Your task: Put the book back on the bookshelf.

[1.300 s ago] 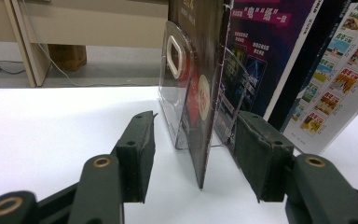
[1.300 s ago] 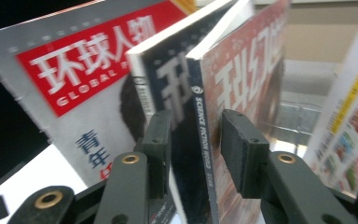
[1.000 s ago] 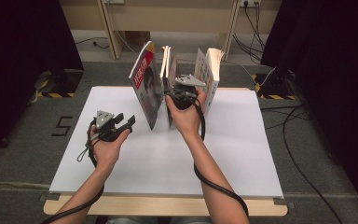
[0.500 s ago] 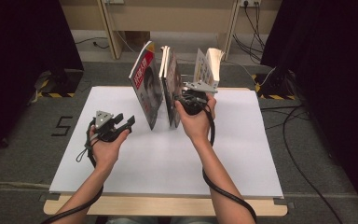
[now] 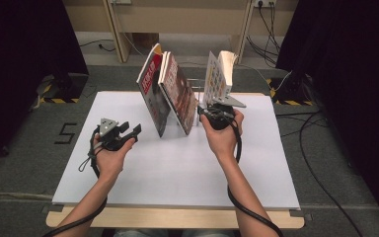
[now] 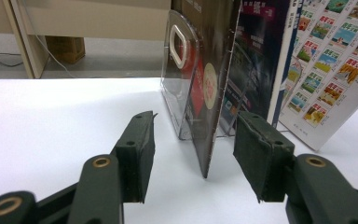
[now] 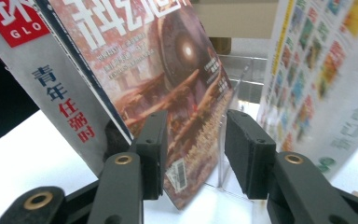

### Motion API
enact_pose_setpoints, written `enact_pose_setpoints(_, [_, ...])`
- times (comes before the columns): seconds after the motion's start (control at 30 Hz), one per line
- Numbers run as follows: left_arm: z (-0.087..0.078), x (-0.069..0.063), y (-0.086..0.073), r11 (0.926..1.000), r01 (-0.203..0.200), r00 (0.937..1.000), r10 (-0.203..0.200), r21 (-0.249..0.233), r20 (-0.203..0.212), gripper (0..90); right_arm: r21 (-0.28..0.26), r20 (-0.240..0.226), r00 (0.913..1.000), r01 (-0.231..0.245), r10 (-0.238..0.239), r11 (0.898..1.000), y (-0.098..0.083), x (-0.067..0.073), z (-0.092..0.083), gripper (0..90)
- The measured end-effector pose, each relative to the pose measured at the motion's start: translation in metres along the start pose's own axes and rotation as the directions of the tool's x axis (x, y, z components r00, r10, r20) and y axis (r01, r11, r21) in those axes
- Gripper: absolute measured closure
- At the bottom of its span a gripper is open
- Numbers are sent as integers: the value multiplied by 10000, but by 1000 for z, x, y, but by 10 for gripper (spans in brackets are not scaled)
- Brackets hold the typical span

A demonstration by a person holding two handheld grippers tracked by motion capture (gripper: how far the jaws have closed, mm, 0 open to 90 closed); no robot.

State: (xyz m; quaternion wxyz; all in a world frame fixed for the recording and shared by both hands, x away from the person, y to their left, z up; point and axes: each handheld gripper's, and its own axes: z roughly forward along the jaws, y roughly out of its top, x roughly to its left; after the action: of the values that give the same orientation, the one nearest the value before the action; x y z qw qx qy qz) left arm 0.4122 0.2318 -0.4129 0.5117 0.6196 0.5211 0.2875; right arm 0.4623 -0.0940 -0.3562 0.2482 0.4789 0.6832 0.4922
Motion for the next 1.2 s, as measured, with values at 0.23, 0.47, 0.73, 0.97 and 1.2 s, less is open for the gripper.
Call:
enact_pose_setpoints(0.23, [-2,2,1,10000,7,10000,-7,-9,55,477,27,166,9999,30,-31,10000,-7,-8,-10,596])
enact_pose_setpoints(0.47, [-4,4,-1,10000,-18,10000,18,42,74,476,78,280,9996,-33,31,10000,-18,-20,-19,591])
enact_pose_setpoints(0.73, [-7,5,-1,9999,-33,9999,32,128,108,477,113,574,9980,-256,249,9996,-28,-35,-32,590])
enact_pose_setpoints(0.97, [-10,3,-1,9999,-102,9998,100,118,182,477,188,772,9964,-359,343,9992,-35,-44,-38,588])
enact_pose_setpoints(1.2, [-14,4,-7,9997,-127,9998,123,208,184,477,291,953,9947,-422,393,9987,-43,-51,-45,587])
